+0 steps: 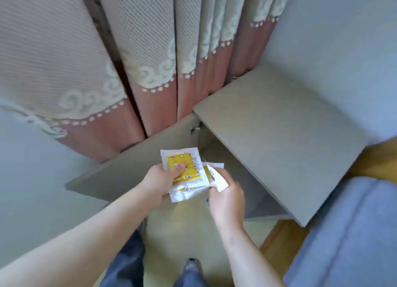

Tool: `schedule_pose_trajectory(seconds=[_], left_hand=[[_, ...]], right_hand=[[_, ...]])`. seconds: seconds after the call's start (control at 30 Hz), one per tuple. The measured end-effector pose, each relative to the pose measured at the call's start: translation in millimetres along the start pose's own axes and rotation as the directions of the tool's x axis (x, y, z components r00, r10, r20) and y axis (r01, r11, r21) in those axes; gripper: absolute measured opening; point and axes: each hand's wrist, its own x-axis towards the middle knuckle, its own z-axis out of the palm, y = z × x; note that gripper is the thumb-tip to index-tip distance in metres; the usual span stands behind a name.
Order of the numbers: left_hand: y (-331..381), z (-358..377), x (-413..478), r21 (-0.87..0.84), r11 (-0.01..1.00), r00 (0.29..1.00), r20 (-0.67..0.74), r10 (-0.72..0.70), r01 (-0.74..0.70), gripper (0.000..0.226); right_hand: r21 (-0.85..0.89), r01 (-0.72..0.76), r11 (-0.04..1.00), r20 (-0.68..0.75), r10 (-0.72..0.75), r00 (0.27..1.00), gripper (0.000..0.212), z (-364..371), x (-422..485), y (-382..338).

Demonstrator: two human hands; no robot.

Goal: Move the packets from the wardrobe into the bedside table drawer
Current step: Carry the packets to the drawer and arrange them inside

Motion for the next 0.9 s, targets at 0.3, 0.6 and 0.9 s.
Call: schedule_pose_trajectory(seconds=[0.3, 0.6, 0.9], left_hand=[[77, -100, -159, -0.366, 0.882, 0.949, -0.214, 0.231, -0.297, 0.011], [83, -261, -316, -0.414, 0.632, 0.729, -0.566, 0.386, -0.656, 0.013], [1, -415, -479, -0.284, 0.289, 0.367, -0.884, 0.291, -0.914, 0.026]], right_hand=[[0.157, 0.531, 0.833, 0.113, -0.549, 0.828, 0.052, -38, -73, -168], [0.329, 0.856, 0.4, 0.186, -0.916, 0.356, 0.043, 29, -206, -320], [0.617, 0.778, 0.119, -0.085, -0.973, 0.216, 0.032, 116, -416, -398]])
